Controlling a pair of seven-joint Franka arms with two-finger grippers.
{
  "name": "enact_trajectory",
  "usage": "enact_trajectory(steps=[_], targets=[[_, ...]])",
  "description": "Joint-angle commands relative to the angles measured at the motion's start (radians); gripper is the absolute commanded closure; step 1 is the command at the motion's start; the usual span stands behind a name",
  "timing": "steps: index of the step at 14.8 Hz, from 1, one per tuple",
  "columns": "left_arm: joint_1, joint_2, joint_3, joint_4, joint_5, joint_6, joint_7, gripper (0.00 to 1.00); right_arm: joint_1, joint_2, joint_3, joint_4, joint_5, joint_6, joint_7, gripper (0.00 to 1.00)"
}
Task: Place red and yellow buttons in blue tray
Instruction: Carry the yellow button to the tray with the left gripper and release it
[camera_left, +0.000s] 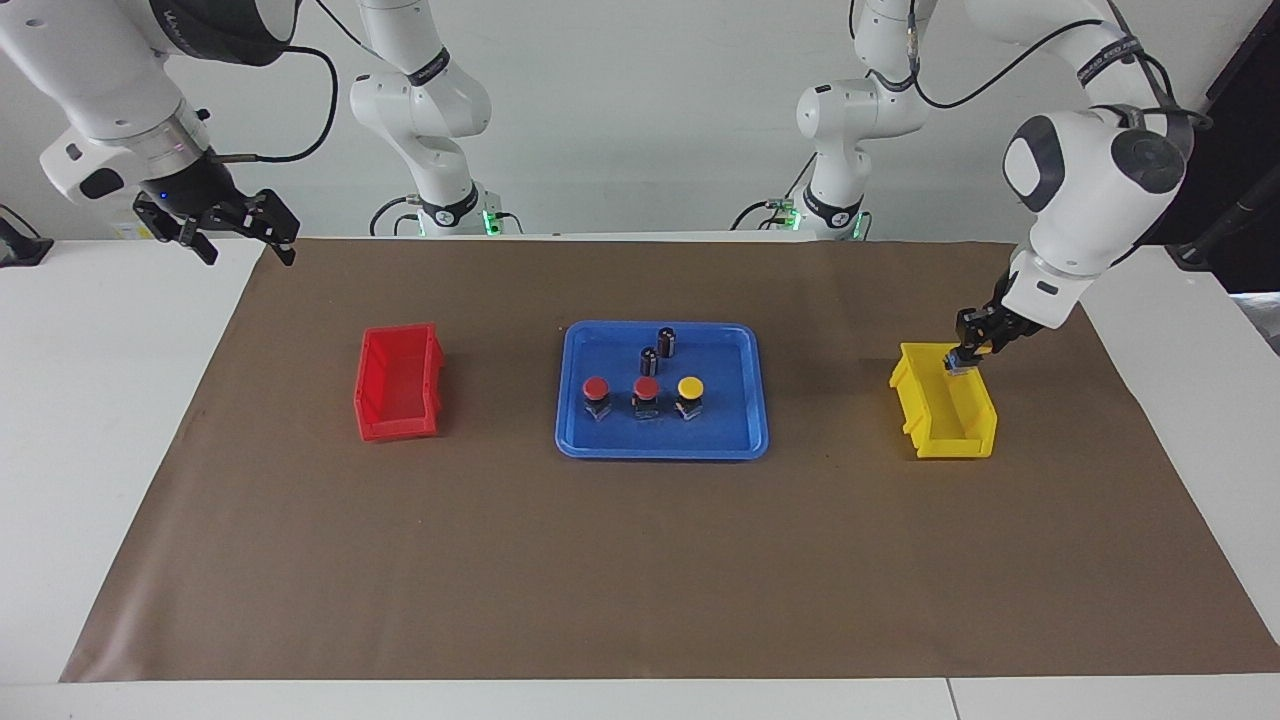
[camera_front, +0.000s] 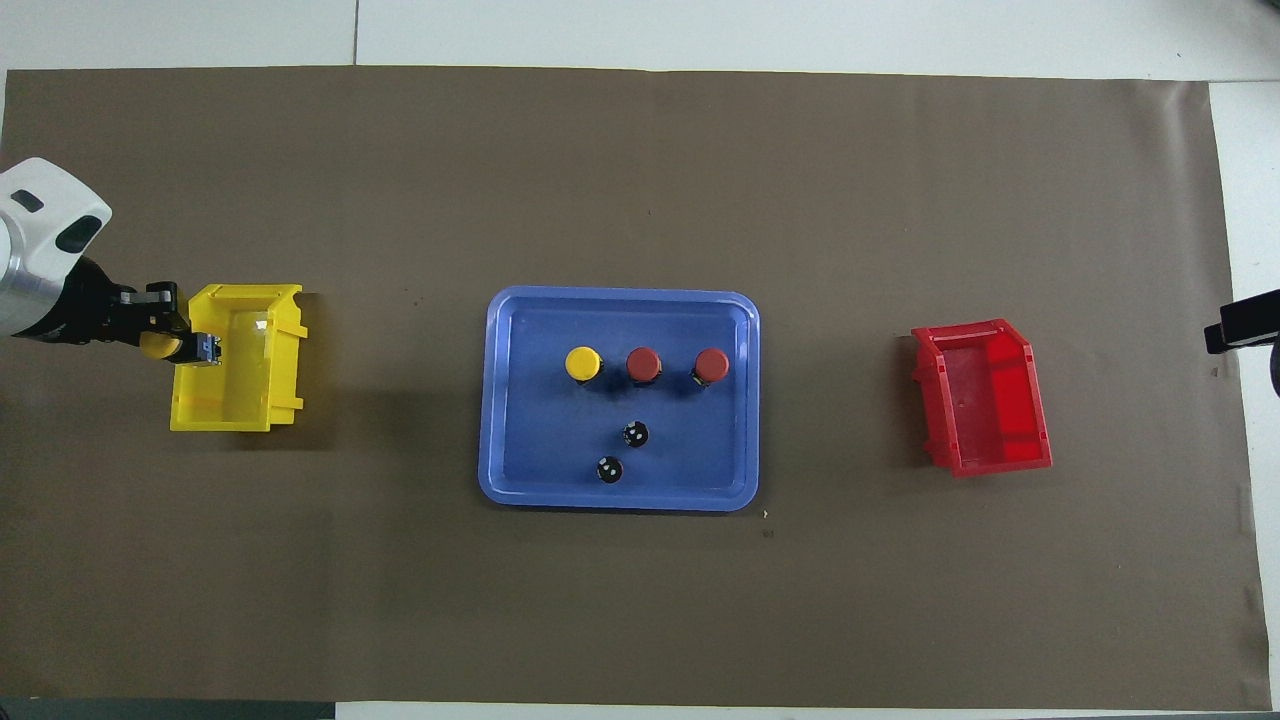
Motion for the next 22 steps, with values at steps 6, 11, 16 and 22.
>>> enact_trajectory(steps=[6, 11, 16, 22], targets=[[-0.42, 0.165, -0.003, 0.005, -0.024, 0.241, -0.657, 0.98, -0.006, -0.015, 0.004, -0.023, -0.007, 0.026, -0.008, 0.0], [-0.494, 0.237, -0.003, -0.007, -0.024, 0.315, -0.735, 0.98, -0.002, -0.015, 0.004, -0.023, -0.007, 0.016, -0.014, 0.0], [-0.501, 0.282, -0.001, -0.016, -0.021, 0.321, -0.743, 0.94, -0.003, -0.015, 0.004, -0.022, -0.007, 0.016, -0.016, 0.0], [-0.492, 0.269, 0.002, 0.006, -0.007, 0.281, -0.731, 0.0, -0.002, -0.015, 0.004, -0.022, -0.007, 0.016, -0.015, 0.0]])
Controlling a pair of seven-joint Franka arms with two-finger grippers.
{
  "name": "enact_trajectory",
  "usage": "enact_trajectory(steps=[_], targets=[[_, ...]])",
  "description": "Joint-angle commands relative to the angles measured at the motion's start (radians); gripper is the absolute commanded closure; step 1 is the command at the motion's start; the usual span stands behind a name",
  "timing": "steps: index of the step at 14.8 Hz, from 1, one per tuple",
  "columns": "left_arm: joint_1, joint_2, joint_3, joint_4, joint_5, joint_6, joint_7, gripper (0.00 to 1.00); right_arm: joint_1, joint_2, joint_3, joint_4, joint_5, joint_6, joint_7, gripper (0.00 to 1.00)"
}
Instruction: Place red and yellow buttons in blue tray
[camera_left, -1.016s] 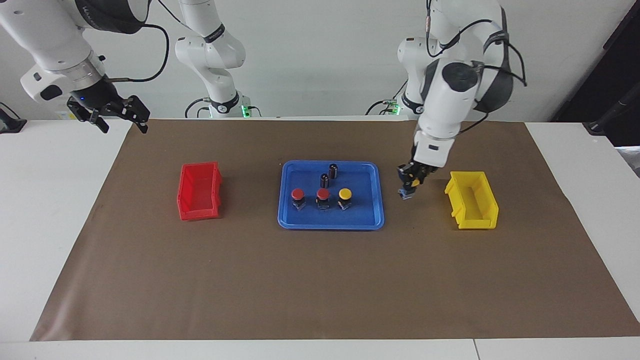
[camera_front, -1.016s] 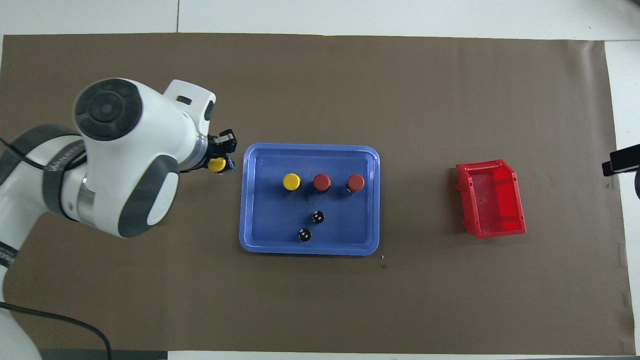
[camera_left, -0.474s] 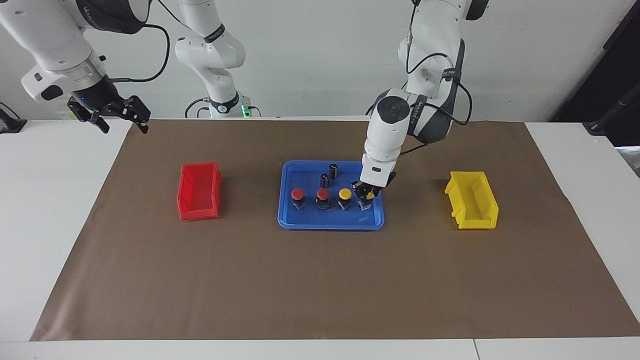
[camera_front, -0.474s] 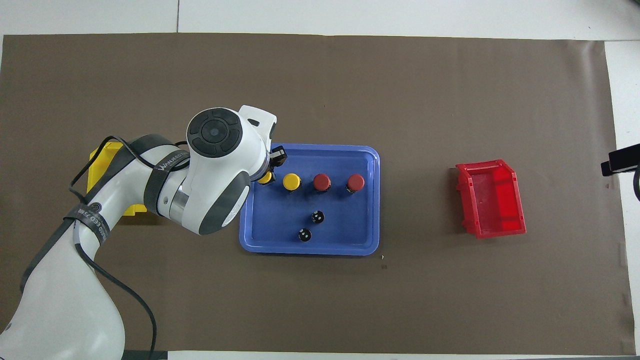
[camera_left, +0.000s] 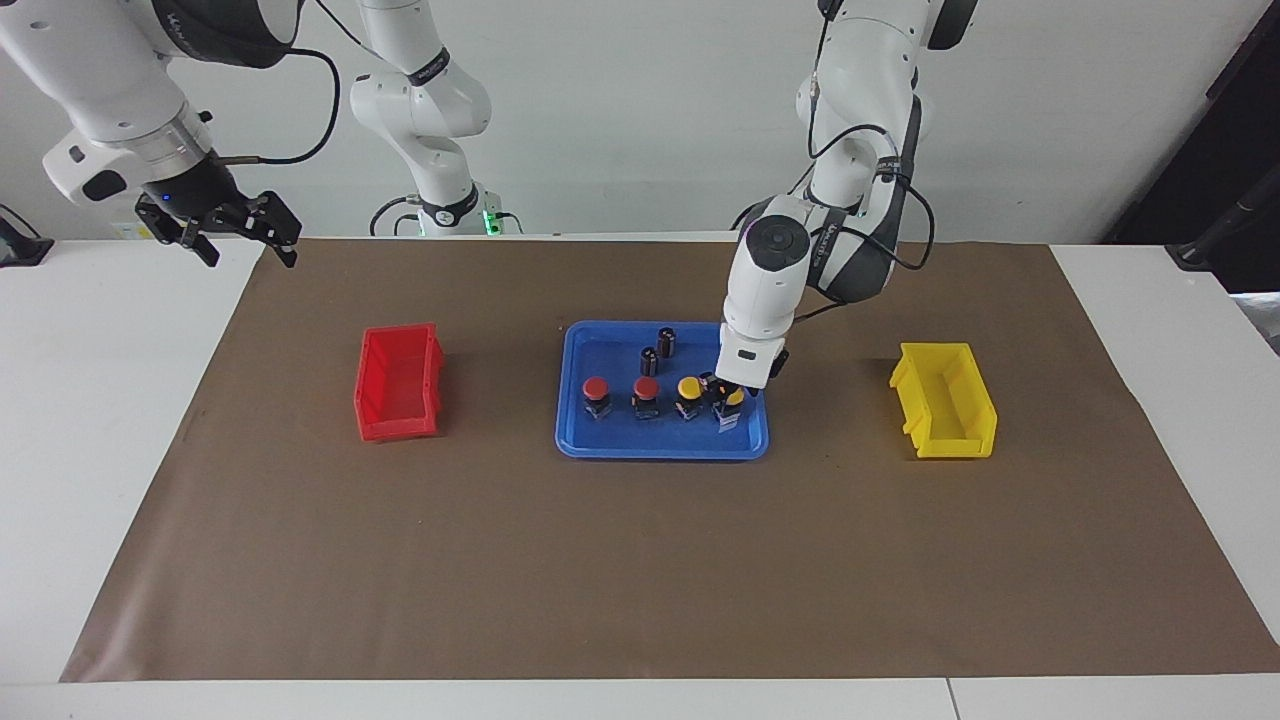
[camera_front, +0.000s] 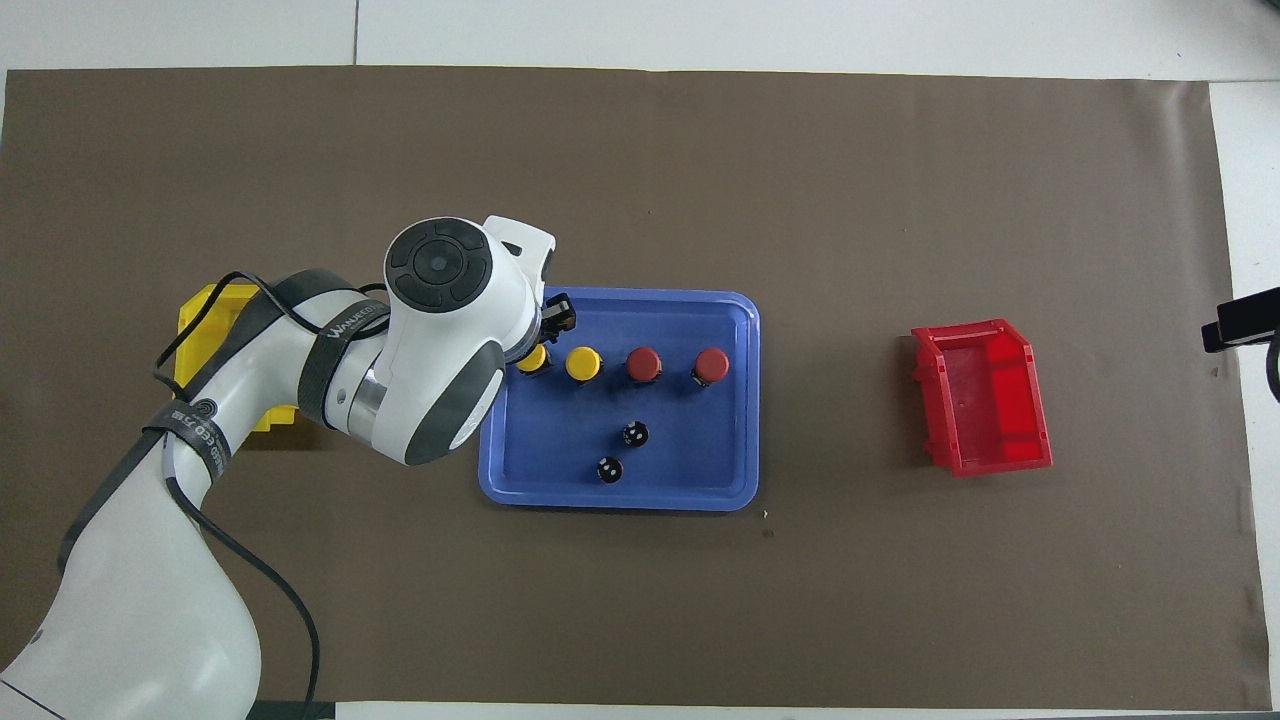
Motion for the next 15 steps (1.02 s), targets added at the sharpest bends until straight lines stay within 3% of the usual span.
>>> enact_trajectory(steps=[1, 6, 8, 11, 15], targets=[[-0.001, -0.03, 0.018, 0.028, 0.023, -0.067, 0.008, 0.0, -0.003, -0.015, 0.003, -0.021, -0.007, 0.012, -0.016, 0.0], [0.171, -0.146, 0.021, 0.132, 0.02, -0.31, 0.211, 0.0, -0.003, -0.015, 0.003, -0.019, -0.007, 0.012, -0.012, 0.0], [0.283, -0.198, 0.021, 0.19, 0.024, -0.4, 0.389, 0.0, -0.002, -0.014, 0.004, -0.019, -0.007, 0.01, -0.011, 0.0], [0.423, -0.202, 0.021, 0.33, 0.03, -0.578, 0.664, 0.0, 0.001, -0.015, 0.012, -0.016, -0.007, 0.006, -0.011, 0.0], [0.553, -0.208, 0.023, 0.419, 0.032, -0.759, 1.001, 0.0, 0.031, -0.015, 0.018, -0.013, -0.007, 0.0, -0.009, 0.0]])
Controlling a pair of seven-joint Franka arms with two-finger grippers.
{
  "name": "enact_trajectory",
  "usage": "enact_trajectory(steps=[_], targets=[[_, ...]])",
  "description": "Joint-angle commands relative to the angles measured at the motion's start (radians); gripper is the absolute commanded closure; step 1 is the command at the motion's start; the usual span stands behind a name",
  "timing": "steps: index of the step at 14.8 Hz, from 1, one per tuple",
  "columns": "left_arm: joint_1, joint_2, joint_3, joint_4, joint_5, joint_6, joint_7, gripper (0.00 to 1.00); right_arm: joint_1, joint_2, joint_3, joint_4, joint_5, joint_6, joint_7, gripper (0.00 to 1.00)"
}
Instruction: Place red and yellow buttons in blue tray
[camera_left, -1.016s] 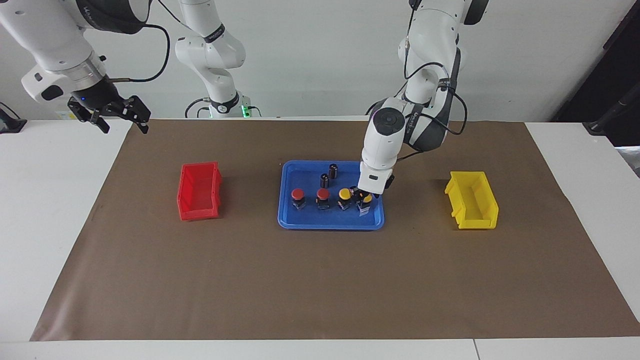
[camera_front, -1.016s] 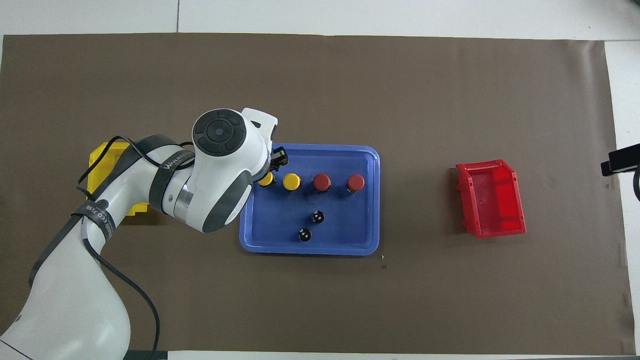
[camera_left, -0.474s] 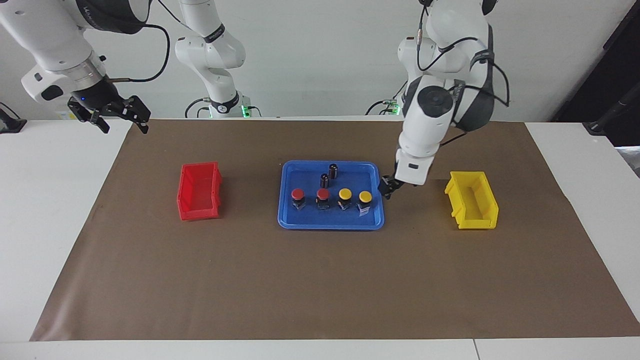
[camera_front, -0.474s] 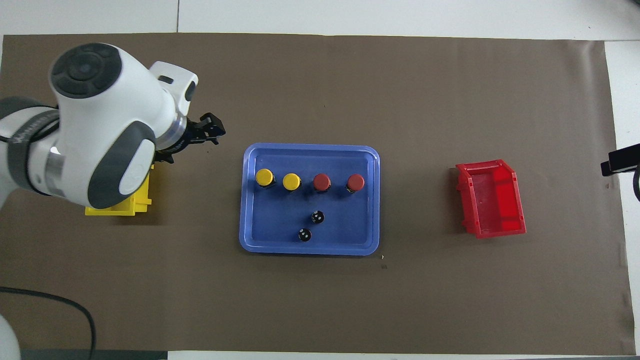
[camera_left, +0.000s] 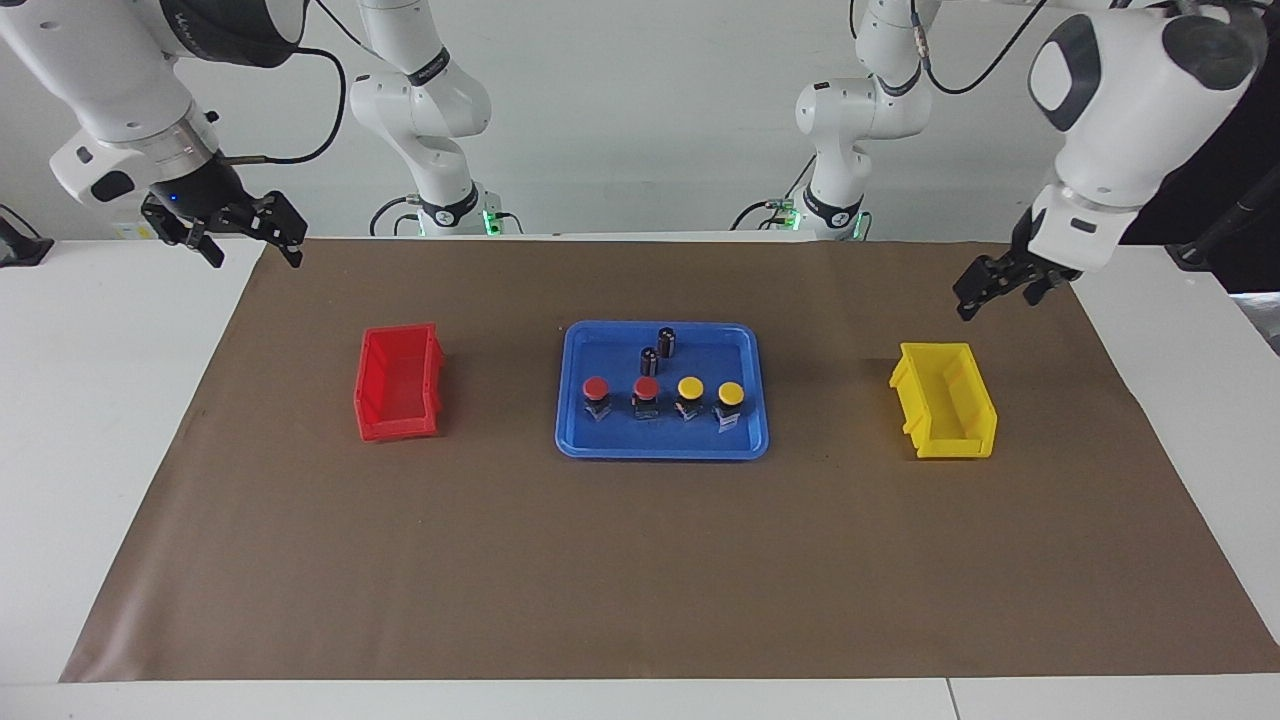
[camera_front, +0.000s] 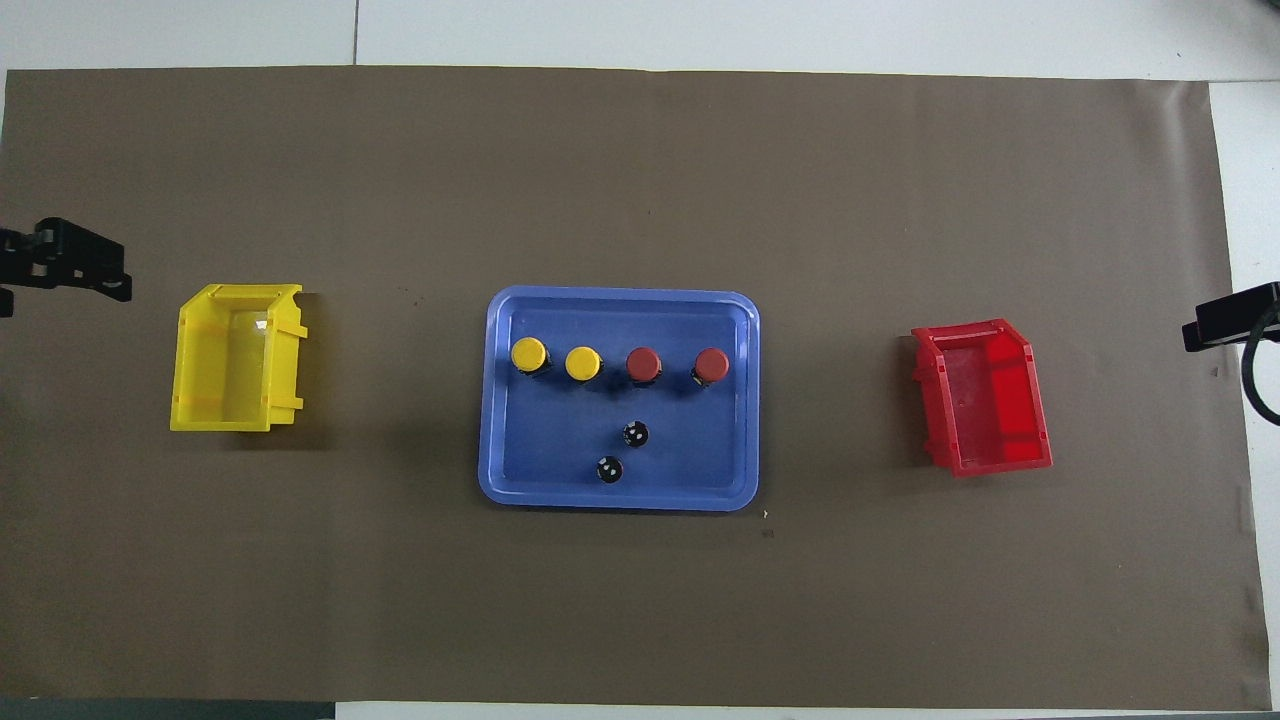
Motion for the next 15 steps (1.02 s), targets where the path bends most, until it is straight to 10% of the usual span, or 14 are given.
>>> enact_trajectory(steps=[1, 15], targets=[[0.037, 0.022, -0.01, 0.113, 0.02, -0.115, 0.139, 0.0, 0.006, -0.015, 0.003, -0.013, -0.007, 0.0, -0.011, 0.0], [-0.019, 0.022, -0.033, 0.145, -0.033, -0.129, 0.115, 0.0, 0.004, -0.016, 0.003, -0.015, -0.007, 0.0, -0.009, 0.0]])
